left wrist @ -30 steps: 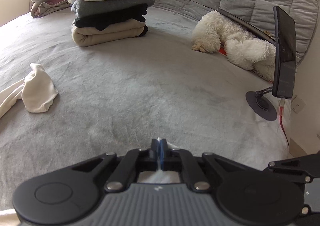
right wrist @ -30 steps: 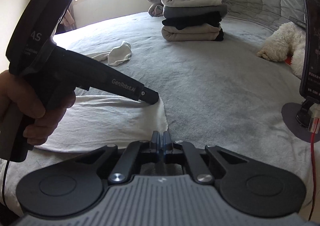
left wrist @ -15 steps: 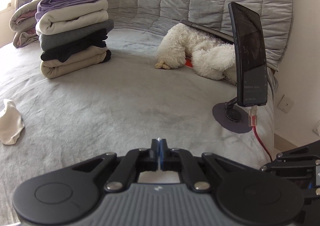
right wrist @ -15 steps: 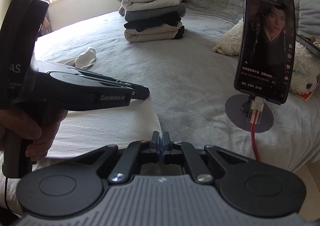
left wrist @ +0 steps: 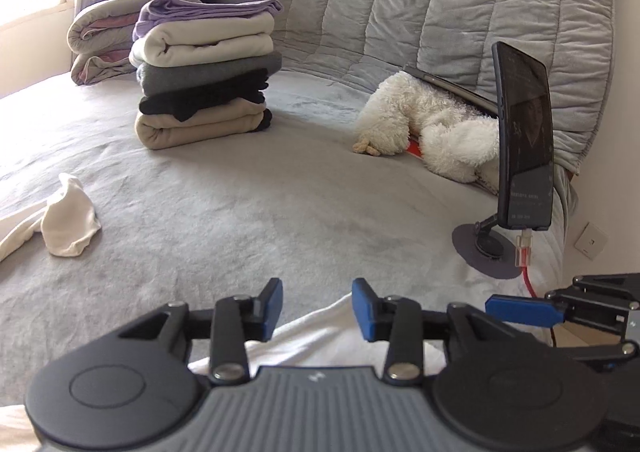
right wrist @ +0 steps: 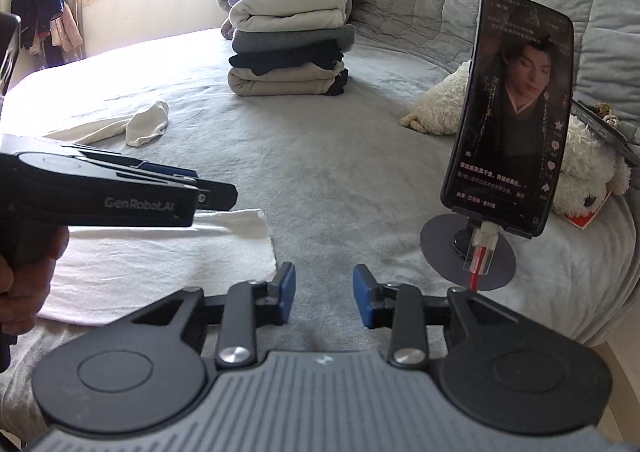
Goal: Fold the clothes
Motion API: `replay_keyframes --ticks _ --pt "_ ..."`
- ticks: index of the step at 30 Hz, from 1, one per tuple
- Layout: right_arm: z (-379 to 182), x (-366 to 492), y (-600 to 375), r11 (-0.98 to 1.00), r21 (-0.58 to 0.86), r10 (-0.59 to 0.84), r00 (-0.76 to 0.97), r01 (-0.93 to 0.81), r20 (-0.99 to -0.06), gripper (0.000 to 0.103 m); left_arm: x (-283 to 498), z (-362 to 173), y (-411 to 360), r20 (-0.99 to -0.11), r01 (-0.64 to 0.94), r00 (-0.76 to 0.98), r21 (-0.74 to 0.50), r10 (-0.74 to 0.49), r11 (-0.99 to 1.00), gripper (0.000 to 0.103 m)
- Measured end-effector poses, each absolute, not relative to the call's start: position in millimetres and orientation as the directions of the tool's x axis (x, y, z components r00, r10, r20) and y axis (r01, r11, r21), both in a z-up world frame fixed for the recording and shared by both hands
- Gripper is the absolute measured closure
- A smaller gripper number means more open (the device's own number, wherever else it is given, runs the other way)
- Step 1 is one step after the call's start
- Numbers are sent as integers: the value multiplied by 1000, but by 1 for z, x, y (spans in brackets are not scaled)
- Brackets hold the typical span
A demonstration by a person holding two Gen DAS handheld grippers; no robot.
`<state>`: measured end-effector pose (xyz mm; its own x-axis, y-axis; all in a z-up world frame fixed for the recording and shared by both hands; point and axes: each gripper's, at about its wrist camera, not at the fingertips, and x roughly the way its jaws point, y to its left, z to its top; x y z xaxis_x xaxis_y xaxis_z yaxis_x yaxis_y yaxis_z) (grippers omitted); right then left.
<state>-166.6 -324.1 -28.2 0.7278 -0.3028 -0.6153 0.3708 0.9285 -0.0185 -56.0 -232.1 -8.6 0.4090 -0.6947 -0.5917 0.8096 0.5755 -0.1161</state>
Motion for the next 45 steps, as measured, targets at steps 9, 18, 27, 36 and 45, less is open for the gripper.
replay_keyframes --ticks 9,18,27,36,45 --pt "-26 -152 -298 951 16 -246 788 308 -564 59 -62 3 -162 -592 722 540 -39 -598 691 42" --pt "-29 -132 -266 969 31 -184 797 247 -575 52 -71 2 -90 -640 575 628 -2 -443 818 23" --pt "-32 -116 -229 987 48 -96 808 152 -581 50 -74 -2 -17 -676 377 682 -5 -280 926 18" --pt "-31 -99 -178 995 94 75 812 -25 -579 49 -66 -7 58 -638 129 762 -15 -109 991 18" --pt "-39 -83 -122 976 110 215 778 -186 -590 49 -49 -12 124 -660 -115 749 -41 60 993 18"
